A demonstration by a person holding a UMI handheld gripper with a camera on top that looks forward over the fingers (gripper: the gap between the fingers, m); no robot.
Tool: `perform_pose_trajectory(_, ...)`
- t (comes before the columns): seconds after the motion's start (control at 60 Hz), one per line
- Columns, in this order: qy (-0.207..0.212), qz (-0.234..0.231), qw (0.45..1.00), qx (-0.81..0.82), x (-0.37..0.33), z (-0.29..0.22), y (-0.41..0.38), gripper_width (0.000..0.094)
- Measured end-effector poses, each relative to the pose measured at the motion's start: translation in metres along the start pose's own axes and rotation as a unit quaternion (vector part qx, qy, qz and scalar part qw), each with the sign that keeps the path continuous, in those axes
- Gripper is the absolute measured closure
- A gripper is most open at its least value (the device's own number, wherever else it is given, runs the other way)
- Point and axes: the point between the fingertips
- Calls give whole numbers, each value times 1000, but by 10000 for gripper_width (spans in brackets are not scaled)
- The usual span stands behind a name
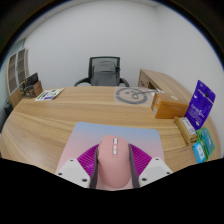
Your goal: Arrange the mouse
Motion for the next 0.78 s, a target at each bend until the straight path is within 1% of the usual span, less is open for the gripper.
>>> perform_pose_trajectory(0.1, -14, 5, 1000, 0, 0, 4, 0, 375)
perform_pose_trajectory(0.117, -20, 2, 1000, 2, -1, 5, -1, 343)
perform_pose_trajectory(0.133, -26, -2, 1000, 3, -2, 7, -3, 292)
perform_pose_trajectory(0.183, -36, -11, 999, 11, -9, 7, -8, 75)
perform_pose_trajectory(0.217, -35, -12, 999, 19, -13, 6, -10, 115)
perform_pose_trajectory(0.267, -36, -6, 999, 27, -25, 5, -11, 94)
perform_pose_trajectory(0.45, -25, 39, 999, 28, -100, 2, -27, 98)
perform_pose_trajectory(0.783, 0, 48, 996, 80, -255, 22, -112, 93)
Point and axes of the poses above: the point between the fingertips, and its own axes, seen from behind it with the camera up: y to the right, z down, x forward, the way the camera looks, and after that the axes turned 7 degrees about -x, right-handed
